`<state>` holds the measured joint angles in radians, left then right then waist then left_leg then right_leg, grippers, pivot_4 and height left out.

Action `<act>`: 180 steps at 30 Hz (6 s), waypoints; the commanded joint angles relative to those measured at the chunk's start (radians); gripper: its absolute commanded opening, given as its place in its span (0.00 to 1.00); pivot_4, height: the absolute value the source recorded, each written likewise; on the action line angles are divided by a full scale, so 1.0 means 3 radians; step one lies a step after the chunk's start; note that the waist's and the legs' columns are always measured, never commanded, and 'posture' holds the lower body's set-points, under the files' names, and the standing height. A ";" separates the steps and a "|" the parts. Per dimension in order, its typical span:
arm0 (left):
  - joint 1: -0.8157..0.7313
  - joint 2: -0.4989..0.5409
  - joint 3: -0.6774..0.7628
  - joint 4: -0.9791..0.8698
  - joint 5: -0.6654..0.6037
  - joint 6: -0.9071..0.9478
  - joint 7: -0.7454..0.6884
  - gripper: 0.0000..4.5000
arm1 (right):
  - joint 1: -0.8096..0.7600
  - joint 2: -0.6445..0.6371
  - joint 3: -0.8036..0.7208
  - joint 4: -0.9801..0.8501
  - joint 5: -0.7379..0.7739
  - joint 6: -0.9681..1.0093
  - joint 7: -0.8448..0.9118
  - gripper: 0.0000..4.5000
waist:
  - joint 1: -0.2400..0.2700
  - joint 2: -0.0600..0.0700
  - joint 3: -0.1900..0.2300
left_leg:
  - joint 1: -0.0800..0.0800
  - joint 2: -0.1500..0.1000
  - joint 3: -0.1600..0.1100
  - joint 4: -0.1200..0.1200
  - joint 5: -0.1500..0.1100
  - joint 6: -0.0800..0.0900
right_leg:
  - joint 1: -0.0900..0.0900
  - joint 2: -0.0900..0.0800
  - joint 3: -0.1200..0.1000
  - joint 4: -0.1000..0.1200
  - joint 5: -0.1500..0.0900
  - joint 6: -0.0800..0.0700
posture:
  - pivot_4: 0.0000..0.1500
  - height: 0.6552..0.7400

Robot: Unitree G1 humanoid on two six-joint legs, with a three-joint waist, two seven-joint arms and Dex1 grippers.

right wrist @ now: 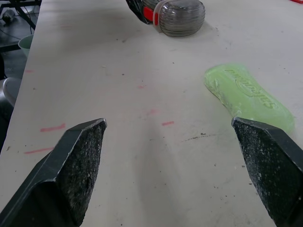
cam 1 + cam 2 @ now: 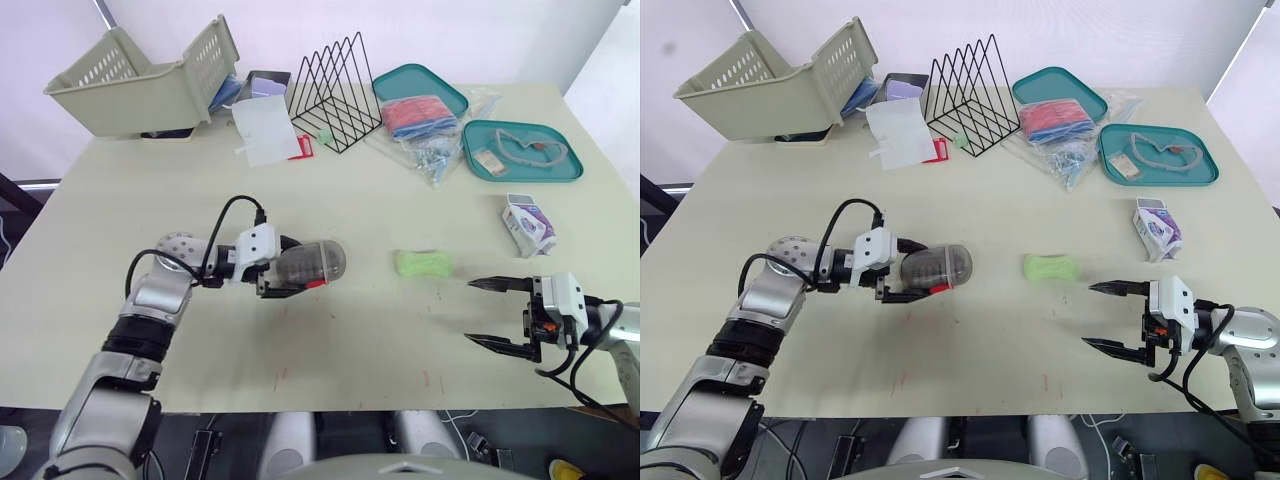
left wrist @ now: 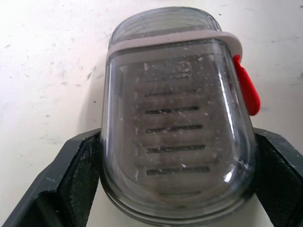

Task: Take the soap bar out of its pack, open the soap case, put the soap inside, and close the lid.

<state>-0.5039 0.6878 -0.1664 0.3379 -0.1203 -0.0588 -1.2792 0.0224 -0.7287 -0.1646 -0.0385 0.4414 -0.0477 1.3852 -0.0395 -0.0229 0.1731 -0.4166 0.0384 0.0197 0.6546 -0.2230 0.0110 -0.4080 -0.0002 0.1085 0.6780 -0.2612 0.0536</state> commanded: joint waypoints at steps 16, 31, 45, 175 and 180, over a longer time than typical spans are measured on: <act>-0.0199 -0.0077 0.0056 0.0265 -0.0019 -0.0290 -0.0002 0.77 | -0.0011 0.0011 -0.0082 -0.0391 0.0570 0.0537 -0.0170 1.00 | 0.0000 0.0000 0.0000 | -0.0001 0.0000 -0.0001 0.0001 0.0000 0.0000 | 0.0000 0.0000 0.0000 0.0001 0.0000 0.0000 | 1.00 1.00; -0.0032 -0.0419 0.0081 -0.0827 -0.0317 -0.0315 0.0200 0.77 | -0.1101 -0.0451 0.0104 -0.1081 0.1657 0.3283 -0.1467 1.00 | -0.0013 0.0001 0.0000 | -0.0002 0.0003 -0.0002 0.0004 0.0000 0.0000 | -0.0001 0.0000 0.0000 0.0004 0.0002 -0.0001 | 1.00 1.00; 0.0070 -0.0586 -0.0142 -0.1078 0.0058 -0.0870 0.0556 0.77 | -0.2112 -0.0073 0.0209 -0.0124 0.4469 0.4664 -0.4165 1.00 | -0.0007 -0.0005 -0.0001 | -0.0031 -0.0001 -0.0014 0.0005 0.0000 0.0001 | -0.0014 -0.0003 -0.0008 -0.0004 0.0002 -0.0001 | 1.00 1.00; -0.1038 -0.0165 -0.0769 -0.0799 0.0457 0.1065 -0.0134 0.77 | 0.0227 0.0338 0.0063 -0.0055 0.0322 -0.0344 -0.0223 0.99 | 0.0012 0.0007 0.0003 | -0.0049 -0.0002 -0.0047 0.0049 -0.0002 0.0004 | -0.0006 0.0002 -0.0042 0.0004 0.0003 0.0002 | 1.00 1.00; -0.1136 -0.0197 -0.0853 -0.0733 0.0607 0.1186 -0.0090 0.77 | 0.0253 0.0362 0.0056 0.0053 0.0257 -0.0429 -0.0246 0.99 | 0.0012 0.0007 0.0003 | -0.0048 -0.0002 -0.0047 0.0050 -0.0002 0.0004 | -0.0006 0.0002 -0.0042 0.0006 0.0003 0.0002 | 1.00 1.00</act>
<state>-0.8145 0.6345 -0.4251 0.1297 0.0468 0.2909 -1.3122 0.1002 -0.6228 -0.1312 -0.0147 0.5145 -0.1536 1.3140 -0.0361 -0.0209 0.1740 -0.4309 0.0378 0.0057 0.6697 -0.2234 0.0121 -0.4098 0.0005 0.0960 0.6799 -0.2603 0.0542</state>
